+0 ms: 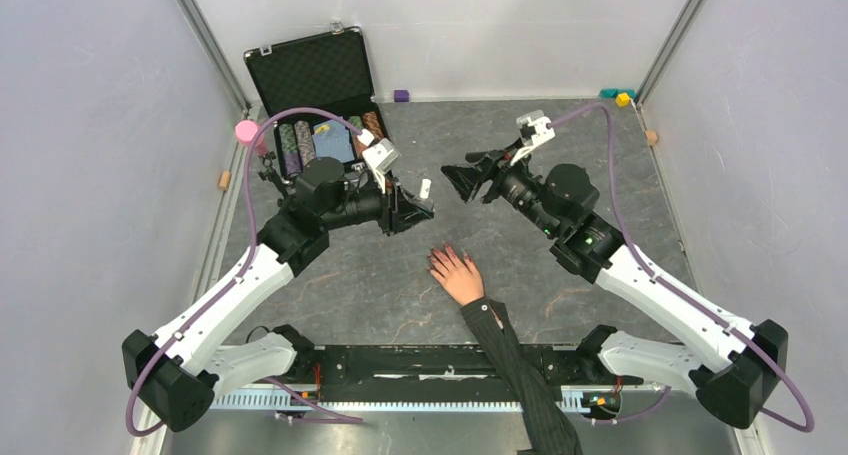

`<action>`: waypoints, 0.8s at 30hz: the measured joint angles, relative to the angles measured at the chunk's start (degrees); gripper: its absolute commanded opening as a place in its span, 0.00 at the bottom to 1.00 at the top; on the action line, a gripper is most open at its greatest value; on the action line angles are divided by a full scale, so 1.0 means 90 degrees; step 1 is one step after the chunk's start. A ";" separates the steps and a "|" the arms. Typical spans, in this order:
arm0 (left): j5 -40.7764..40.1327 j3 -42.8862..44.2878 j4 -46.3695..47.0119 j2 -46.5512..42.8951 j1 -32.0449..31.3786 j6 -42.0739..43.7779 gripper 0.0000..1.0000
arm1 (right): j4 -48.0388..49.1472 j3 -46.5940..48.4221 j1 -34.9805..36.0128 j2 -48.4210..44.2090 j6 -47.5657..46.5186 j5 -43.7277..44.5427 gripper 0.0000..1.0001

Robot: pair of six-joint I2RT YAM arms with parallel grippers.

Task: Paint the nails
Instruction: Screw the nail polish bottle.

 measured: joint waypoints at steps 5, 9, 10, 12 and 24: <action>0.0789 0.0002 0.0311 0.0000 0.0000 -0.0092 0.02 | 0.1081 -0.0777 -0.0304 -0.0408 -0.0024 -0.1265 0.73; 0.1596 0.0002 0.0855 0.0000 0.0000 -0.0459 0.02 | 0.1865 -0.0869 -0.0325 -0.0415 0.0056 -0.2300 0.73; 0.1753 0.0002 0.1015 0.0000 0.0000 -0.0554 0.02 | 0.2074 -0.0869 -0.0325 -0.0408 0.0100 -0.2535 0.73; 0.2127 0.0002 0.1382 -0.0002 0.0000 -0.0775 0.02 | 0.2591 -0.0869 -0.0325 -0.0381 0.0243 -0.3009 0.72; 0.2888 0.0002 0.2025 -0.0022 0.0000 -0.1222 0.02 | 0.3844 -0.0869 -0.0325 0.0194 0.0913 -0.4376 0.66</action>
